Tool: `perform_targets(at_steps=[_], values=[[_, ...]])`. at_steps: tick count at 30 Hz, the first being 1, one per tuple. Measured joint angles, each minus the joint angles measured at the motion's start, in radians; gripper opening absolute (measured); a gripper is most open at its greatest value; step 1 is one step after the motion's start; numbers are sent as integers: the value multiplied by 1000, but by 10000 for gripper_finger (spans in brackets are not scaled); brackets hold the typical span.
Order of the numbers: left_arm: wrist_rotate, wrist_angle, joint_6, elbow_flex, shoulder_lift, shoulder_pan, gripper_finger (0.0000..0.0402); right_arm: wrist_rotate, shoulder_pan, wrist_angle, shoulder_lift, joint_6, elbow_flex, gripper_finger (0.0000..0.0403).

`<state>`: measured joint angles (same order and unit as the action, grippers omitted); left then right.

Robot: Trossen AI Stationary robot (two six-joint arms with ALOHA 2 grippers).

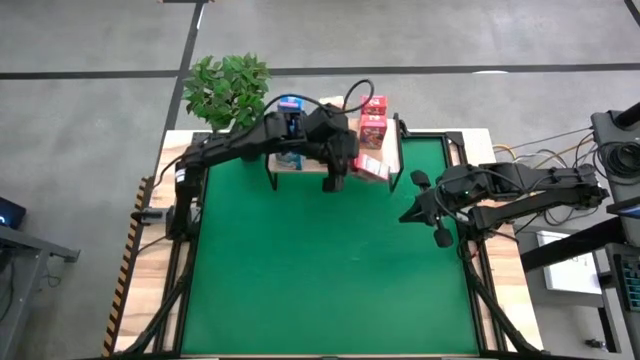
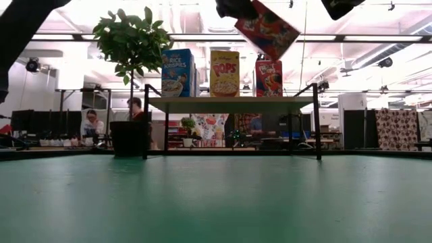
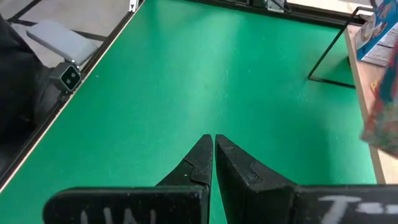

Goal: Stack cereal on shelf
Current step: Put the red cereal box on the shelf

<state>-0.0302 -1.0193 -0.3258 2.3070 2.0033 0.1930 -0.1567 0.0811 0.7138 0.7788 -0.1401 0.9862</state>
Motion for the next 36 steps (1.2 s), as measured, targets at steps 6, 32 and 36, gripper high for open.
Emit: perform_targets(at_steps=[6, 32, 36], values=[[28, 61, 21, -13, 35, 11, 162, 0, 0, 2, 7, -4, -1, 9], [205, 111, 24, -26, 86, 12, 170, 0, 0, 4, 10, -1, -1, 9], [204, 118, 24, -28, 87, 12, 193, 0, 0, 5, 10, 1, -1, 9]])
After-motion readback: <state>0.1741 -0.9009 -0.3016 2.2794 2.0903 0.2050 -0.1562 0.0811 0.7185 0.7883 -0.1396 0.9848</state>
